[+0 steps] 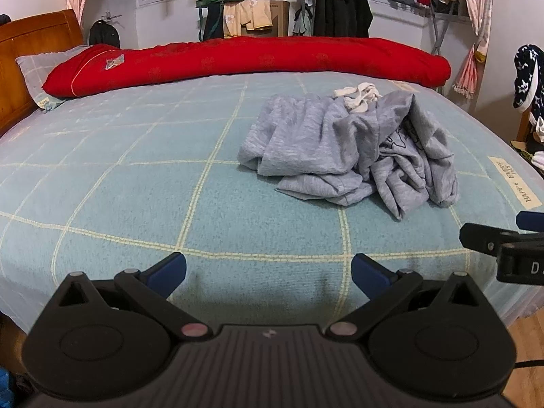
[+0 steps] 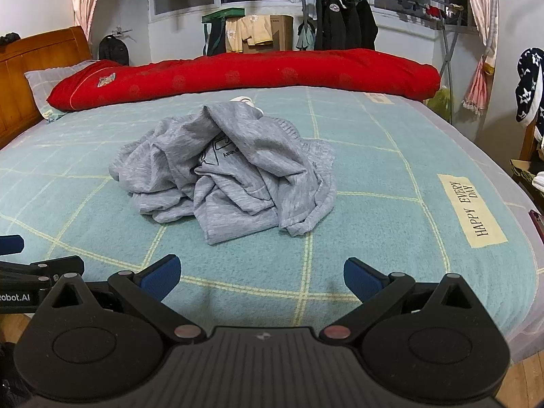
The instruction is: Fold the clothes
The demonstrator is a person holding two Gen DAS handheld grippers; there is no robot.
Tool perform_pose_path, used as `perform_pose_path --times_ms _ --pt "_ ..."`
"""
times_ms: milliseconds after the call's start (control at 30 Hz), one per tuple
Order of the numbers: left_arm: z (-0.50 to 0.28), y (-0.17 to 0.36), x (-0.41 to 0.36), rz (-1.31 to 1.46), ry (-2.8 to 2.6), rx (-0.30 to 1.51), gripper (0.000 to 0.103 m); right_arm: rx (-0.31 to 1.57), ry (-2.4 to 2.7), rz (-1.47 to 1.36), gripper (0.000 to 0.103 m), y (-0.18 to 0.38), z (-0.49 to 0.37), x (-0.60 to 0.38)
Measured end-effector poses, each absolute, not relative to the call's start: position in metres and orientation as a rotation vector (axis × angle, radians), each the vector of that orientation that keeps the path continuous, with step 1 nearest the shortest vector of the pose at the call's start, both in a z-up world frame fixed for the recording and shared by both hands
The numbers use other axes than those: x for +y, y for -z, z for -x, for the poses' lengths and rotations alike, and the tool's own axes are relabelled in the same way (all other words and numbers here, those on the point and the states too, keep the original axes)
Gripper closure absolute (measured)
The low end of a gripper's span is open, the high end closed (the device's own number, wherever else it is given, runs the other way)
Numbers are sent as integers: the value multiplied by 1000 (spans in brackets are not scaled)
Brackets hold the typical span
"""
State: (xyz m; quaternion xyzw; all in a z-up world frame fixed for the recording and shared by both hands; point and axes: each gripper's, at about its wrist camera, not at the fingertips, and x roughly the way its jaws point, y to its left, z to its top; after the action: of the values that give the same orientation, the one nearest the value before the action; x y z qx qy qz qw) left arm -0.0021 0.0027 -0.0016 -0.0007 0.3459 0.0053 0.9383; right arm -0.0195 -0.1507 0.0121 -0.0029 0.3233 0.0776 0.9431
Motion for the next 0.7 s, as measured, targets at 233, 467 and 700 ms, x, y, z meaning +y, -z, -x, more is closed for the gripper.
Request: perform_pose_path --times_ms 233,467,700 --pt "4 1 3 -2 -10 718 1 668 -153 7 0 -10 20 -148" --pt "4 0 4 -3 -16 717 1 660 -156 4 0 -14 23 -149" --pt "4 0 3 7 -7 719 1 656 -155 2 0 -11 24 -150"
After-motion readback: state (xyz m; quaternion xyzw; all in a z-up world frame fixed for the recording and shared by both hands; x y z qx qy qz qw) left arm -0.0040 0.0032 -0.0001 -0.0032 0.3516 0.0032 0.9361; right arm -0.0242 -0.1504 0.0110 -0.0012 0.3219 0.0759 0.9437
